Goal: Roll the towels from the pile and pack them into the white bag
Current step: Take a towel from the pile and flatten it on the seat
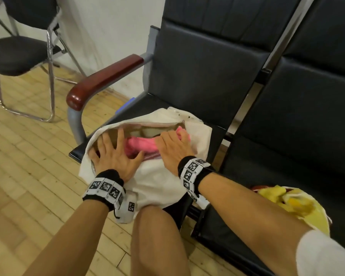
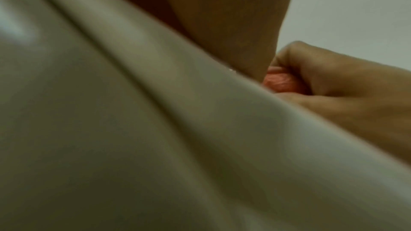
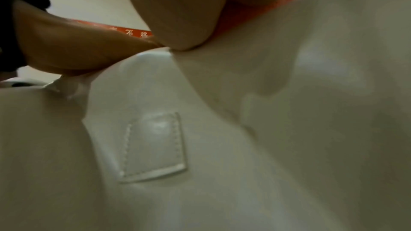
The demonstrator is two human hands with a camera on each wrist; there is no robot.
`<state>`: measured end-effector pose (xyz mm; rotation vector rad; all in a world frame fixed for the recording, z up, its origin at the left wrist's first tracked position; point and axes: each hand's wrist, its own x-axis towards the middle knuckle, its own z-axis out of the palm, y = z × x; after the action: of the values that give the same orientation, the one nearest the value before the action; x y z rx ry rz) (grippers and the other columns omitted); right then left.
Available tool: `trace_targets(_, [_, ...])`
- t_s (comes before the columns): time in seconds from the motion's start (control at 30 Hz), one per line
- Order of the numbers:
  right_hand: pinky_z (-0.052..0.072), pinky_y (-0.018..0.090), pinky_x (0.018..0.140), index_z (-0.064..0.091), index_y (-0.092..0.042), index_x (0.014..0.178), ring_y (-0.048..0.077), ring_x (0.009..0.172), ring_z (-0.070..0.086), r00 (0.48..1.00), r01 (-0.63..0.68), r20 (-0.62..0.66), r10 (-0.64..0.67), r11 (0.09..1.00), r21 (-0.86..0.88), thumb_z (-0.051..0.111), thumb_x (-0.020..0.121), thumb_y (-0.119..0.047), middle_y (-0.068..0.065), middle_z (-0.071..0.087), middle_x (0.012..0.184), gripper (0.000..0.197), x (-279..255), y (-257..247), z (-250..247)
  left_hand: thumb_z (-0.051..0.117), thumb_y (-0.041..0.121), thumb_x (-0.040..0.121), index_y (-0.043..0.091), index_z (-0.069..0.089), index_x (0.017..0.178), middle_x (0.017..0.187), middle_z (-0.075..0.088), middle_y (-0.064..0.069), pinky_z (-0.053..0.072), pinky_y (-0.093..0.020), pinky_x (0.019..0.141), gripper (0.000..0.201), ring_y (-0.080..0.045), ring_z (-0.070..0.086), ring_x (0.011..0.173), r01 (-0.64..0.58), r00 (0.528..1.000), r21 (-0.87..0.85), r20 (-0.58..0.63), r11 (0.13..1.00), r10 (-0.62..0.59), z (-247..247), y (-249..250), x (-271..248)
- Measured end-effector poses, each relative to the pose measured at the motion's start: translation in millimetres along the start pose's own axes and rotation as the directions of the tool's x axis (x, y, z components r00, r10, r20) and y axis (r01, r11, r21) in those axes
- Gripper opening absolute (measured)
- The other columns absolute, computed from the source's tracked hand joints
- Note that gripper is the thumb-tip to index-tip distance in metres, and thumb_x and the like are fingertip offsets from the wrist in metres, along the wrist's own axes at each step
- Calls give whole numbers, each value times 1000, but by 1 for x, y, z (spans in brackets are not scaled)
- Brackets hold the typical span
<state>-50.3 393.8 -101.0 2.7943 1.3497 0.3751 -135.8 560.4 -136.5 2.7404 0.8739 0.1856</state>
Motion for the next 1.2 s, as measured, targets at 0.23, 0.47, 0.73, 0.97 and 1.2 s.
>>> trace_targets(0.23, [4,56,117,56,-25,130,27,136,36,986,79,137,-91,993,89,40,91,-15,0,56,131,44,28,-18,9,22,91,78,40,-11,154,163,-18,-8,-6,-60,117,97,-28,-14,150,-52,999,12,-17,999,52,3,6,-4])
trace_targets(0.47, [4,51,121,31,-25,151,27,151,-3,940,-58,340,31,996,71,38,98,-41,4,2,165,56,3,15,19,23,86,81,39,-7,156,162,-25,-6,-7,-57,117,93,-27,-24,148,-70,997,85,-19,994,72,-3,21,-7])
trace_targets(0.73, [38,50,107,36,-25,146,28,141,28,951,-214,263,161,959,186,48,94,-48,4,25,158,58,-58,86,-32,25,87,80,39,-9,155,164,-18,-8,3,-61,117,96,-31,-20,150,-98,993,32,69,995,95,-34,84,-9])
trace_targets(0.97, [48,47,94,31,-27,149,30,131,43,883,-427,283,373,890,160,50,94,-45,-2,18,160,61,-145,166,-63,38,78,84,38,-8,155,166,-7,-8,11,-59,117,93,-32,-10,151,-320,942,-69,85,945,325,-25,181,-45])
trace_targets(1.2, [46,42,101,28,-29,151,28,129,48,740,-586,472,480,804,101,54,93,-43,-4,22,158,64,-259,215,-56,54,68,85,38,-7,155,165,7,-9,19,-54,119,97,-32,4,151,-517,803,-171,244,839,544,27,265,-107])
